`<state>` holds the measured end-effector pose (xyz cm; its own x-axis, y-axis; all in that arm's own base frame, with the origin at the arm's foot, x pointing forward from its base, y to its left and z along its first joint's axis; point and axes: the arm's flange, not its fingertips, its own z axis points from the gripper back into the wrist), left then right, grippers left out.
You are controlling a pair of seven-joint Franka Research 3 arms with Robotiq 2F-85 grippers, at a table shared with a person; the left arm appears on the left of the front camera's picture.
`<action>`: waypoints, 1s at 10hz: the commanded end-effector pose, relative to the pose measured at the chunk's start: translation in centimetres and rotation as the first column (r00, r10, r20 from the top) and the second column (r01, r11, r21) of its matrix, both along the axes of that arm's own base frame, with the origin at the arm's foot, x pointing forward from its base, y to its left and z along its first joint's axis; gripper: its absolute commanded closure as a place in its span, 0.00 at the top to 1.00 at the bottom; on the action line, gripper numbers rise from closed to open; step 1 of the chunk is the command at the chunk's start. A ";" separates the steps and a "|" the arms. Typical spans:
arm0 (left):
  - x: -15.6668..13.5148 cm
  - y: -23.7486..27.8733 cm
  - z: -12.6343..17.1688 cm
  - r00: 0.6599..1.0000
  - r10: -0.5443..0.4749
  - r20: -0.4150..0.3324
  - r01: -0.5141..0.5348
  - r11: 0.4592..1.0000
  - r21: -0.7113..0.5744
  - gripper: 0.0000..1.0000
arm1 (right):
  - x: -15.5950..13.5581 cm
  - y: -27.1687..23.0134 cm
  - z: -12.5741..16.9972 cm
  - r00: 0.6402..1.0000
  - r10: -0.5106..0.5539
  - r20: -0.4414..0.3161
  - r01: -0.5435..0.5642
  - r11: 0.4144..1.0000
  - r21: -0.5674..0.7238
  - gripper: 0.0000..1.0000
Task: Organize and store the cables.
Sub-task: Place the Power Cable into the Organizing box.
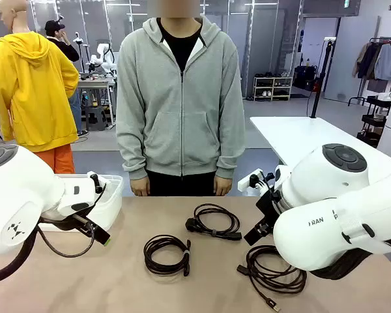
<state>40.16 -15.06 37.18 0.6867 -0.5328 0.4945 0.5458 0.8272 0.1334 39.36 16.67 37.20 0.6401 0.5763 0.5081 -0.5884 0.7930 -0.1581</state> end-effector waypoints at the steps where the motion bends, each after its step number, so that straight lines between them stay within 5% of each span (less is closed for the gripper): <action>1: 0.0 0.0 0.0 1.000 0.000 0.000 0.000 1.000 0.000 1.00 | 0.0 0.0 0.0 1.000 0.000 0.000 0.000 1.000 0.000 1.00; 10: 0.0 0.0 0.0 1.000 0.000 0.000 0.000 1.000 0.000 1.00 | 0.0 0.0 0.0 1.000 0.000 0.000 0.000 1.000 0.000 1.00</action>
<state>40.14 -15.13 37.18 0.6858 -0.5341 0.4944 0.5470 0.8263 0.1338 39.37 16.65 37.20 0.6393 0.5776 0.5076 -0.5891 0.7922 -0.1595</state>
